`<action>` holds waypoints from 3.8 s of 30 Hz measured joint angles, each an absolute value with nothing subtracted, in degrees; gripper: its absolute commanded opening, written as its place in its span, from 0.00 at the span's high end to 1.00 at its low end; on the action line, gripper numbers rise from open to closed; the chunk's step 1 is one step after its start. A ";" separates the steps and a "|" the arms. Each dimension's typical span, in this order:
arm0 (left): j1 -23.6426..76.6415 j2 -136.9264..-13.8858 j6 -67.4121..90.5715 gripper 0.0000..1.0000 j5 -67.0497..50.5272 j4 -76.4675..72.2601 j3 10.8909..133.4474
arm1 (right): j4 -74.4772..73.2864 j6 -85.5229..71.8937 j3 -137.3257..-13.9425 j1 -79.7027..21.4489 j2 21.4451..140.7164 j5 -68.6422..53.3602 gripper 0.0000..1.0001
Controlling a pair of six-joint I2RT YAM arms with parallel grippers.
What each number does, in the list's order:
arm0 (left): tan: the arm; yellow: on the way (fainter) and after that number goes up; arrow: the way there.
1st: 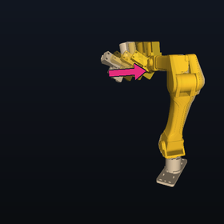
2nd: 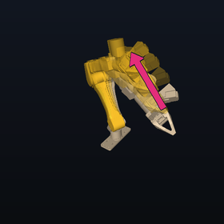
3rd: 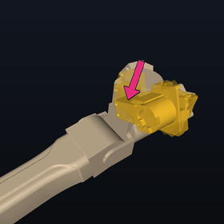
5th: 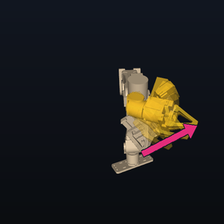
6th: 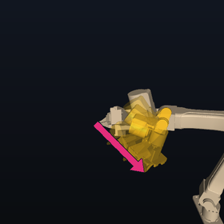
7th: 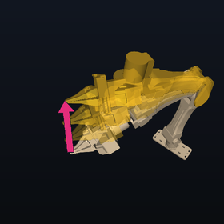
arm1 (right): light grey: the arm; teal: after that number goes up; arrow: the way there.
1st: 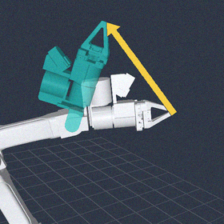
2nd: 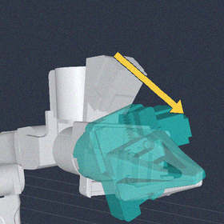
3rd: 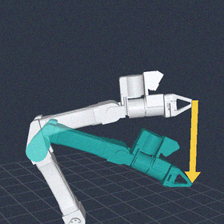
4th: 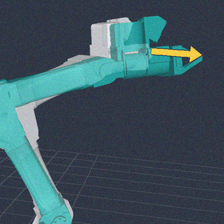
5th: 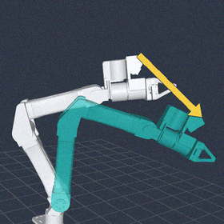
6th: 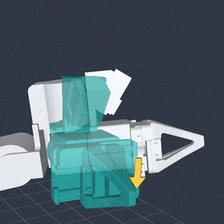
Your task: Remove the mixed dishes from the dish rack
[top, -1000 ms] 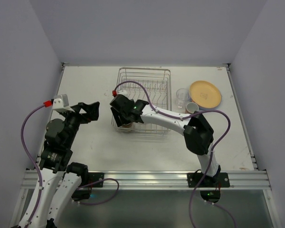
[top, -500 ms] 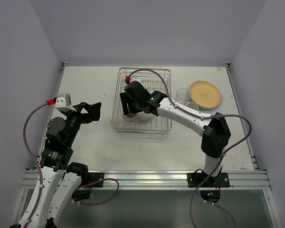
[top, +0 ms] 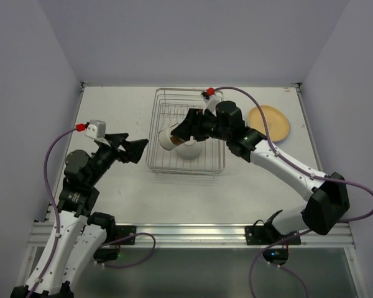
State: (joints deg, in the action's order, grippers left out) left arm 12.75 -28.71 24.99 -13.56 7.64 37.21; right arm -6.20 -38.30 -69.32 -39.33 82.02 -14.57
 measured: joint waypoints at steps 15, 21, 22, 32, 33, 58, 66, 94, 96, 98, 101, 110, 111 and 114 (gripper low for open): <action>12.75 -37.12 38.98 0.05 -43.88 -17.10 31.79 | 6.28 -40.40 -60.62 -38.85 69.91 -25.87 1.00; 12.75 -38.30 46.33 0.06 -49.74 -27.94 29.30 | 8.29 -40.05 -59.81 -38.85 68.10 -28.21 1.00; 12.75 -38.65 47.48 0.07 -50.54 -29.36 29.02 | 8.64 -40.05 -59.61 -38.85 68.10 -28.69 1.00; 12.95 -40.23 54.94 0.13 -53.69 -39.55 27.20 | 10.92 -40.38 -58.74 -38.85 68.40 -32.42 1.00; 13.06 -40.34 55.09 0.14 -53.74 -39.97 27.20 | 11.29 -40.47 -58.74 -38.85 68.55 -32.82 1.00; 14.76 -40.69 58.04 0.66 -48.75 -43.79 25.39 | 13.10 -40.38 -58.78 -39.53 70.57 -36.42 0.99; 14.94 -41.67 60.82 1.00 -48.12 -46.28 25.39 | 12.93 -38.63 -58.78 -39.53 70.57 -37.71 0.95; 15.88 -35.64 45.71 1.00 -41.69 -27.16 29.04 | 6.74 -33.76 -49.71 -39.68 59.64 -25.71 0.01; 15.88 -35.99 42.54 1.00 -39.24 -22.61 31.92 | 6.63 -33.34 -48.73 -39.68 58.35 -24.80 0.01; 15.88 -36.69 40.01 1.00 -36.10 -18.83 34.48 | 6.22 -32.99 -48.03 -39.68 57.17 -23.86 0.01; 15.86 -37.58 37.98 1.00 -30.65 -14.72 36.67 | 5.56 -32.67 -47.13 -39.68 55.68 -22.92 0.01; 14.98 -44.66 35.68 1.00 -13.02 -3.92 40.99 | 2.44 -31.83 -45.34 -39.68 53.04 -21.47 0.01; 14.70 -46.11 35.09 1.00 -10.81 -2.76 42.24 | 2.07 -31.83 -45.34 -39.68 52.71 -21.47 0.01; 14.11 -50.15 33.30 1.00 -4.69 0.38 46.76 | 0.62 -31.75 -45.34 -39.68 51.09 -21.47 0.01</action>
State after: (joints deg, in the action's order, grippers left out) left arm 14.11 -50.15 33.30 -4.69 0.38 46.76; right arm 0.62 -31.75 -45.34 -39.68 51.09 -21.47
